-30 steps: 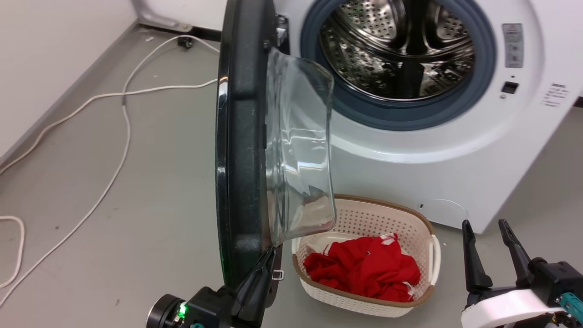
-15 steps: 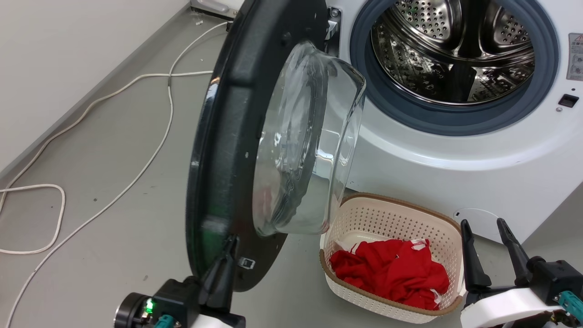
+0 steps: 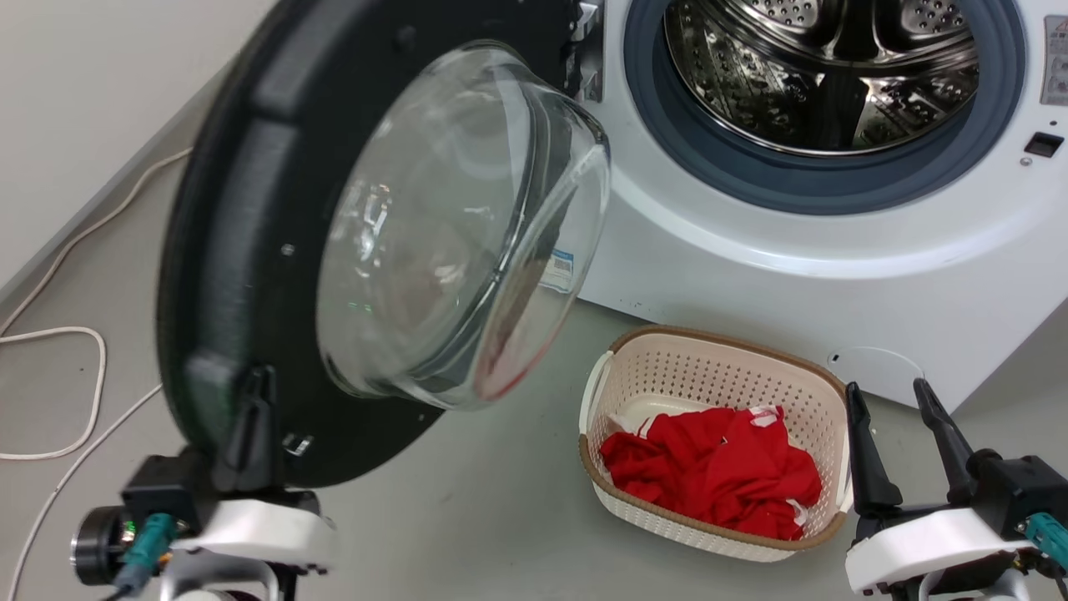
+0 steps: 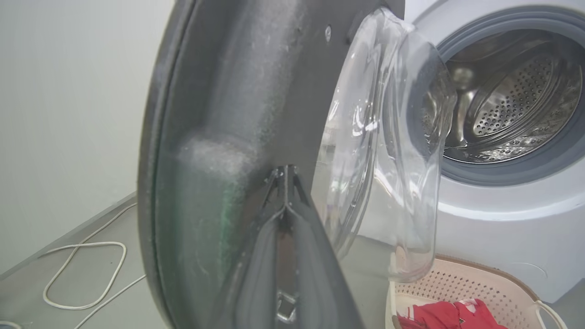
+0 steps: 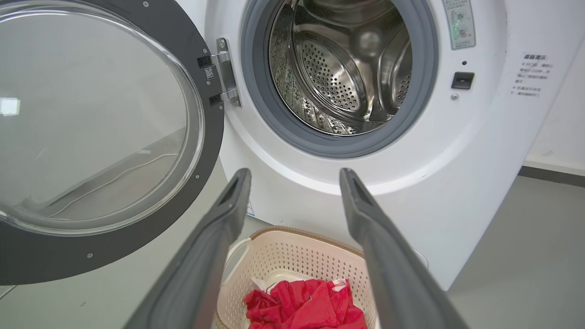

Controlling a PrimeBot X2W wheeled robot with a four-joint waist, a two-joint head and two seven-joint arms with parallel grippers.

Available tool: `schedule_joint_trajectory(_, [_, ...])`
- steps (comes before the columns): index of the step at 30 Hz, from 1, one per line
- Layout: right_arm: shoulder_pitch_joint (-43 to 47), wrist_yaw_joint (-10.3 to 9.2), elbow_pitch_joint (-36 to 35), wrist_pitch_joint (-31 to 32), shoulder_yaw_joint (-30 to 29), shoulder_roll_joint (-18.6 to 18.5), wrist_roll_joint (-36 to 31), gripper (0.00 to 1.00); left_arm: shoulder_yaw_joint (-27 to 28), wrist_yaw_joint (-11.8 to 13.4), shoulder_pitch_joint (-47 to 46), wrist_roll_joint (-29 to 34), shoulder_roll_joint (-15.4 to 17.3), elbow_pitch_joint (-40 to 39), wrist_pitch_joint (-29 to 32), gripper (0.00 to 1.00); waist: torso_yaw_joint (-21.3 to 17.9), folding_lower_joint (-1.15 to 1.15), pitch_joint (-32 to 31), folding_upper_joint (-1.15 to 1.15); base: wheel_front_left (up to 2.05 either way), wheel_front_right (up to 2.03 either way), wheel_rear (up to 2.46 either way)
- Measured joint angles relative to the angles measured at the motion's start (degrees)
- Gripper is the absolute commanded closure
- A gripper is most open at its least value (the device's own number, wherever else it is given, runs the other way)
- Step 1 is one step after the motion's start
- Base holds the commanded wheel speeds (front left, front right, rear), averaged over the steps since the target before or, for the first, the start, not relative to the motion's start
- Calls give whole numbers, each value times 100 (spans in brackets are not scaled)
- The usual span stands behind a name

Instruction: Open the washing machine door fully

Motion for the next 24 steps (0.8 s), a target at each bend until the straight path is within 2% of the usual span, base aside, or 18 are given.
schedule_joint_trajectory(10, [-211,0,-148,125,-12,0,-104,0,943,-13,-678,-575,253,853,-319,100,-141,0,402,0,0,0,0])
schedule_joint_trajectory(16, [-280,0,-174,148,4,0,-153,0,1277,-253,-1186,-892,391,1648,-447,100,-217,0,540,0,0,0,0])
schedule_joint_trajectory(24, [-348,0,-177,152,3,0,-162,0,1538,-586,-1699,-948,609,2687,-563,100,-343,0,602,0,0,0,0])
